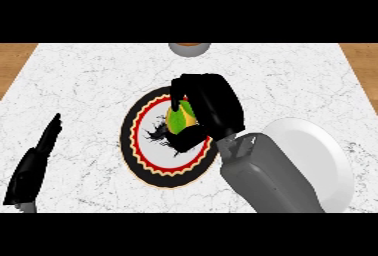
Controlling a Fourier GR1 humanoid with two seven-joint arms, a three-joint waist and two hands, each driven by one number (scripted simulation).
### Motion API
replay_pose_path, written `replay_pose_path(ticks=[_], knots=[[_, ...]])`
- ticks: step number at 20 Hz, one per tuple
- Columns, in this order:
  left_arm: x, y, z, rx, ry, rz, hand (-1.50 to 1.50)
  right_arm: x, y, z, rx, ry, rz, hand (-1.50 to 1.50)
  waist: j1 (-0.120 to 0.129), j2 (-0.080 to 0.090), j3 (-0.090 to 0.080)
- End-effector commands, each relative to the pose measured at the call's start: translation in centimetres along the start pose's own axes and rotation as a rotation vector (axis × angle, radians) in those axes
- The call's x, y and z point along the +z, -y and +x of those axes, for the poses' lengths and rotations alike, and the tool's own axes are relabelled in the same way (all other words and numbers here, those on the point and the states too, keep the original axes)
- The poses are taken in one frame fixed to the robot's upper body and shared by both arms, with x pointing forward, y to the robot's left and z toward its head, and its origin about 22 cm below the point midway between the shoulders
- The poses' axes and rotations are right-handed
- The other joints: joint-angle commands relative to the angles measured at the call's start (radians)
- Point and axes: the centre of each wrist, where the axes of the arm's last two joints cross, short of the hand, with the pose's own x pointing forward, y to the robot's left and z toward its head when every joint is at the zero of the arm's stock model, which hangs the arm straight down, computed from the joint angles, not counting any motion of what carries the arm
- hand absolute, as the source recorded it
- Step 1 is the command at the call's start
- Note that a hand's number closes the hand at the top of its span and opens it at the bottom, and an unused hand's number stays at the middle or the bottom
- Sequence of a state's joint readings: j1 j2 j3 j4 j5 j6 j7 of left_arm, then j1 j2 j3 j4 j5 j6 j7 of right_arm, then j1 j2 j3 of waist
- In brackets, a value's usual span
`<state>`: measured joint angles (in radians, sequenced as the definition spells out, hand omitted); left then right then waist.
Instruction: Pick the lemon from the plate and place it in the plate
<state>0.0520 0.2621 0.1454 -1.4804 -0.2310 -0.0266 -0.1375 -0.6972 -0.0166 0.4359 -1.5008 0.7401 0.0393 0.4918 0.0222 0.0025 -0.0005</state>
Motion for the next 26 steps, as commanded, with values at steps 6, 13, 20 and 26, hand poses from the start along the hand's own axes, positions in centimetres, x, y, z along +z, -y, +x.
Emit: replay_pose_path(ticks=[6,13,20,26], knots=[[-1.1,1.0,0.8,-0.004,0.006,-0.023,0.0,-3.6,-6.3,-0.2,0.015,-0.071,0.126,1.5,0.007,0.002,0.0],[0.2,-0.2,0.0,0.01,0.022,-0.037,0.0,-2.7,-10.2,-3.2,-0.143,-0.278,0.113,-1.5,0.033,0.006,0.0],[-0.1,0.9,-1.1,0.011,0.006,-0.028,0.0,-3.7,-10.1,-2.8,-0.268,-0.181,-0.005,-1.5,0.02,0.007,0.0],[-0.3,1.1,0.3,0.006,-0.017,-0.002,0.0,-5.2,-6.9,-2.8,-0.461,-0.233,-0.232,-1.5,-0.011,0.0,0.001]])
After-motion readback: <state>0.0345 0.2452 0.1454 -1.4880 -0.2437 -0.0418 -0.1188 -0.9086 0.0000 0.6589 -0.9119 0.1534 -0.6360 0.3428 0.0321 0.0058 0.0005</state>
